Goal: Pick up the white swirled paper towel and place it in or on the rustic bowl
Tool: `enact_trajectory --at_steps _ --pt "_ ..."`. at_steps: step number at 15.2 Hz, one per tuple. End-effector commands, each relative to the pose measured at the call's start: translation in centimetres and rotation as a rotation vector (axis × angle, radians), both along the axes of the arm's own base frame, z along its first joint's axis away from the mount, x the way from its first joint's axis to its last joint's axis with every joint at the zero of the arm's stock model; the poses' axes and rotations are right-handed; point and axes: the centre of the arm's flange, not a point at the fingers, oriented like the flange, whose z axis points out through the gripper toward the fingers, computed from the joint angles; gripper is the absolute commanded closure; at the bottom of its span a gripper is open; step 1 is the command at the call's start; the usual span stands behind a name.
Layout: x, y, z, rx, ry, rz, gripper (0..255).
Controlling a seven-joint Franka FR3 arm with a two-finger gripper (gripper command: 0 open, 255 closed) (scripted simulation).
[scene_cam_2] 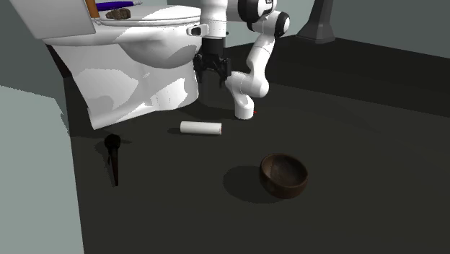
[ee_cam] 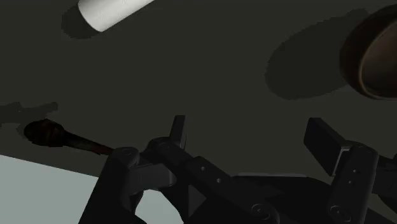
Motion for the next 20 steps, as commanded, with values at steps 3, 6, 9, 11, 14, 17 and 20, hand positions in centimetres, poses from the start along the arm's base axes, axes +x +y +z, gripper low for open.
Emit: enact_trajectory --at_steps 3,6,9,11,14,17,20 --pt "0.1 -1.4 -2.2 0.008 0.013 -0.079 0" --pt "0.1 -3.4 -5.5 0.020 0.032 -0.198 0" --pt "-0.3 -5.3 -8.8 0.032 0.051 -0.317 0" --pt "-0.7 -6.6 -11.1 0.040 0.064 -0.396 0" --pt "-1.6 -8.3 -14.4 0.052 0.083 -0.515 0" --pt "-2.7 -9.9 -17.8 0.065 0.102 -0.634 0" --pt "-4.0 -11.4 -21.1 0.077 0.121 -0.753 0"
